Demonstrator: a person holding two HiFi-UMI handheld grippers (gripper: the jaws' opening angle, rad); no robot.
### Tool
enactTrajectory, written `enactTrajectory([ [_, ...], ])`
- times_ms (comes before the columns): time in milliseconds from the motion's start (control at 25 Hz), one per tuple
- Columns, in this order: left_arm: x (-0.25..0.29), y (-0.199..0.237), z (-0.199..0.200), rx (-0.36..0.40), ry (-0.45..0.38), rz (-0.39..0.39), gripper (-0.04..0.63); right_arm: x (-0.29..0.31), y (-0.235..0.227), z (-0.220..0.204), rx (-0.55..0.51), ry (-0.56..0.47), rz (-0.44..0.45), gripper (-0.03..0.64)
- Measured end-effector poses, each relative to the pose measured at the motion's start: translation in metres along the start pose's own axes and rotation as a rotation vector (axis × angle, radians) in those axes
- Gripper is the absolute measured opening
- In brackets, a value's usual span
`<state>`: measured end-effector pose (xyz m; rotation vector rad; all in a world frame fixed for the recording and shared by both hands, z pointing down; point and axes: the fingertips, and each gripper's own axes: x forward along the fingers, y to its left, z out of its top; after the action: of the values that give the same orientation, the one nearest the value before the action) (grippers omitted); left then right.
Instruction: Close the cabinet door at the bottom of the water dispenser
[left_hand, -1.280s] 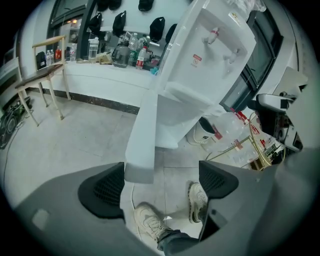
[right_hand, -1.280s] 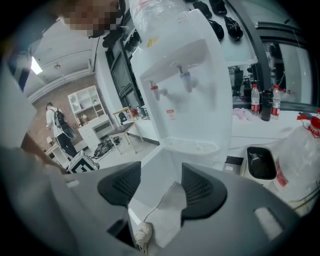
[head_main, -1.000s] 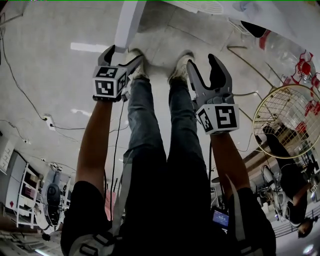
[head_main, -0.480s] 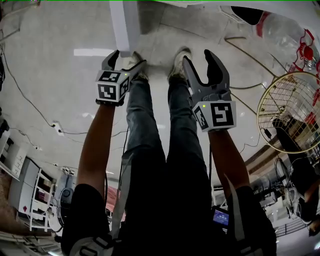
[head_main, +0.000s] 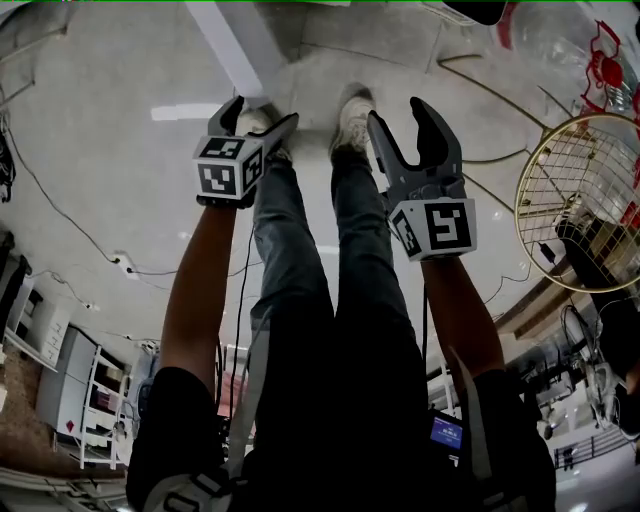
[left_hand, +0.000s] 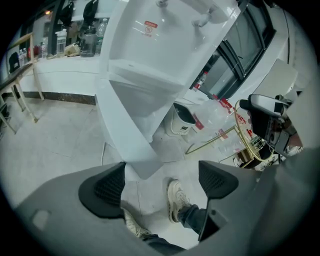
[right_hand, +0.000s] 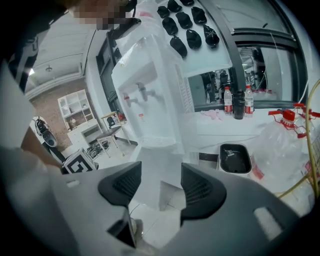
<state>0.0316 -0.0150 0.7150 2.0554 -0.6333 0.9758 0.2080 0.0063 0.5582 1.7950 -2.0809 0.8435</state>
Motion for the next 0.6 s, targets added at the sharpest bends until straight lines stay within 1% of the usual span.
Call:
enactTrajectory([
  [320, 0.018, -0.025, 0.015, 0.028, -0.006, -0.032, 0.468, -0.013, -0.024, -0.007, 0.034, 0.003, -0.023, 0.247],
  [600, 0.032, -0.040, 0.026, 0.067, 0.016, -0.068, 0.463, -0.014, -0.035, -0.007, 0.067, -0.008, -0.042, 0.247],
])
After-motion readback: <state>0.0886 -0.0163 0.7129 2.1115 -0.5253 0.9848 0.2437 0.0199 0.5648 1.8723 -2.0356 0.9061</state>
